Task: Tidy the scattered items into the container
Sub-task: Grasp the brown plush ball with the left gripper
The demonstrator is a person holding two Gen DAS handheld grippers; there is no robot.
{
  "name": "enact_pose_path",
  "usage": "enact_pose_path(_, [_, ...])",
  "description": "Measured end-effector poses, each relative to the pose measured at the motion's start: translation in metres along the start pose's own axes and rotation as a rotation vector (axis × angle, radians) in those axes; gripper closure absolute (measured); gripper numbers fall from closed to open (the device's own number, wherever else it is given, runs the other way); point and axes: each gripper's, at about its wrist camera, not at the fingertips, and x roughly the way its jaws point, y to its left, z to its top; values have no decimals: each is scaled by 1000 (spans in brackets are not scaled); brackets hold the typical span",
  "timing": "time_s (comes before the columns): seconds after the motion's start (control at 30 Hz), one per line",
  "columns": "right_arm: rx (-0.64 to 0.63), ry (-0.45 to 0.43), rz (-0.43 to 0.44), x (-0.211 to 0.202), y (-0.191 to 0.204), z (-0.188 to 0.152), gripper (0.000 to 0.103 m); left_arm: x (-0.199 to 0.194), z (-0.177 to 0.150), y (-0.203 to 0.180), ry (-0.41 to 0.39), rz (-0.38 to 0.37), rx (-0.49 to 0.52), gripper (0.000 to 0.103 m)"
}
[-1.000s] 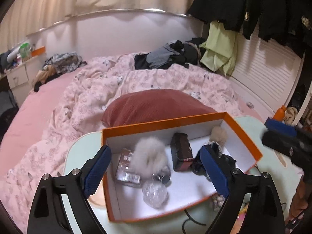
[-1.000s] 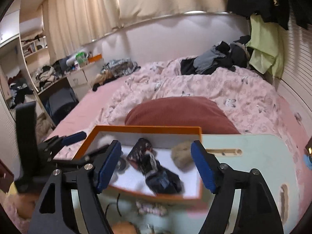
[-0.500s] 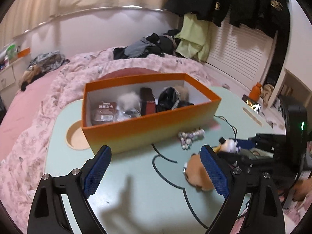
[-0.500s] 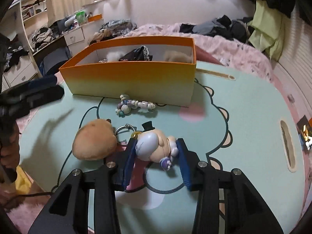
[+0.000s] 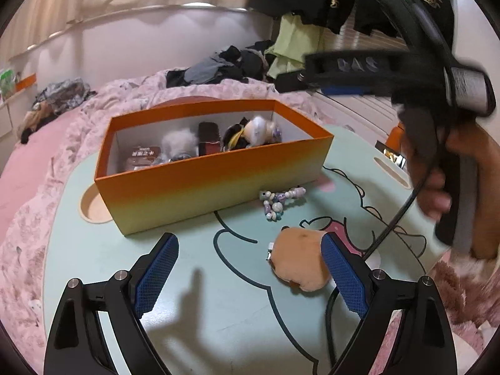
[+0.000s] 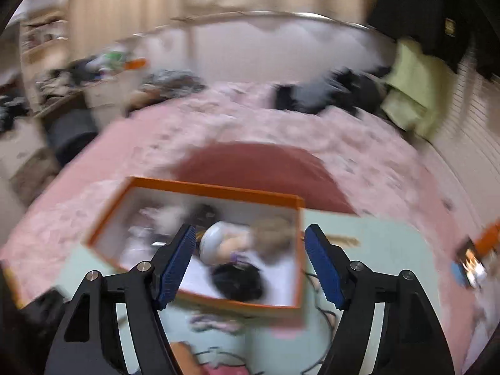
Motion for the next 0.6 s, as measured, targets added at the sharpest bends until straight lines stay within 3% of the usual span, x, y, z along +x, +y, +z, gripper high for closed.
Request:
enact_pose_path(0.1, [137, -110, 113, -22, -20, -37, 29, 0, 0, -1, -1, 7, 4, 11])
enact_pose_path(0.17, [160, -98, 125, -29, -29, -59, 27, 2, -1, -4, 3, 6, 7, 11])
enact_pose_path(0.4, [110, 30, -13, -15, -36, -104, 27, 12, -8, -23, 32, -13, 44, 11])
enact_pose_path(0.6, [99, 100, -81, -9, -39, -122, 27, 23, -11, -39, 65, 31, 82, 11])
